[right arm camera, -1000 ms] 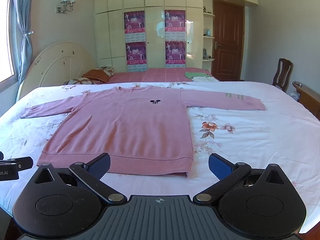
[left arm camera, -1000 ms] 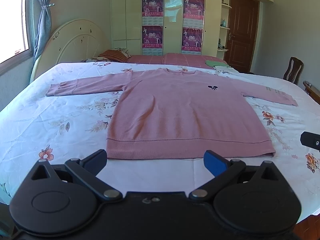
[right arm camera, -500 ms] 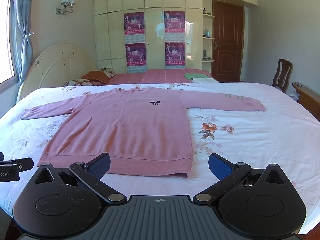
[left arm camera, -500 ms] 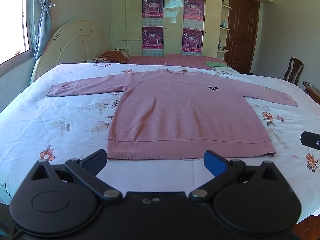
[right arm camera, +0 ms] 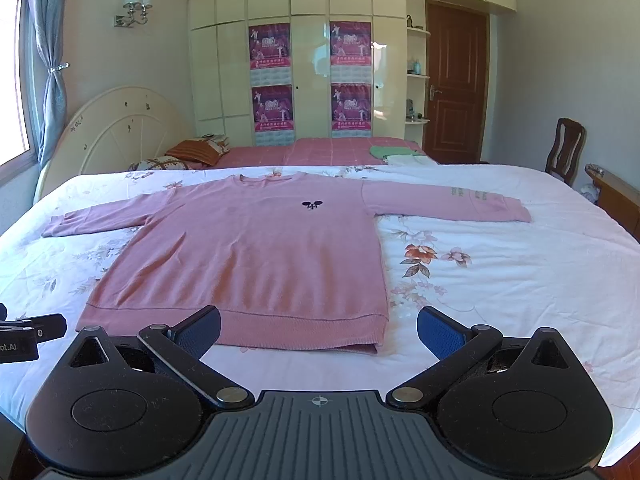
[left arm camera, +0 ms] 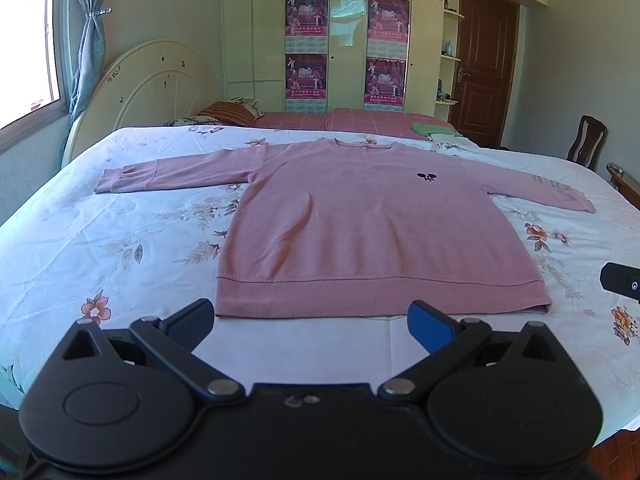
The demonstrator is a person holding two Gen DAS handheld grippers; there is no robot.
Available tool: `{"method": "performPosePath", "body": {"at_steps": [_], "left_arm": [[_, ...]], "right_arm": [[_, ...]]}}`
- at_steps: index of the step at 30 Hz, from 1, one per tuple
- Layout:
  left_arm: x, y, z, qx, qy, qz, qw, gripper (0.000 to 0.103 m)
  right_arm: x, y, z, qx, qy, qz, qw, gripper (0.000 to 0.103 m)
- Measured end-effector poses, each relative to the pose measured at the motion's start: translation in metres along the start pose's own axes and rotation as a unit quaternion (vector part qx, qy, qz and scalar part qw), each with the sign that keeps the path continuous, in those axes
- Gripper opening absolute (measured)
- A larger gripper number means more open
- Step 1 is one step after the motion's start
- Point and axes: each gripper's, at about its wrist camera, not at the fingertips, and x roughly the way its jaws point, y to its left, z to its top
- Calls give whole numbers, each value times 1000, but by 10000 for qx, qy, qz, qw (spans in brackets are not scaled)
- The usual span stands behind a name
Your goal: Fold small clothes
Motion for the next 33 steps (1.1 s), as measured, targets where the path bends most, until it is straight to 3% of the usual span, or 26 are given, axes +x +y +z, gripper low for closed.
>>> {"method": "performPosePath", "body": {"at_steps": [33], "left_arm": [[-4, -2, 1, 94, 34, 60, 9999, 103]], "right_arm": [[7, 4, 3, -66, 38, 72, 9999, 103]]}}
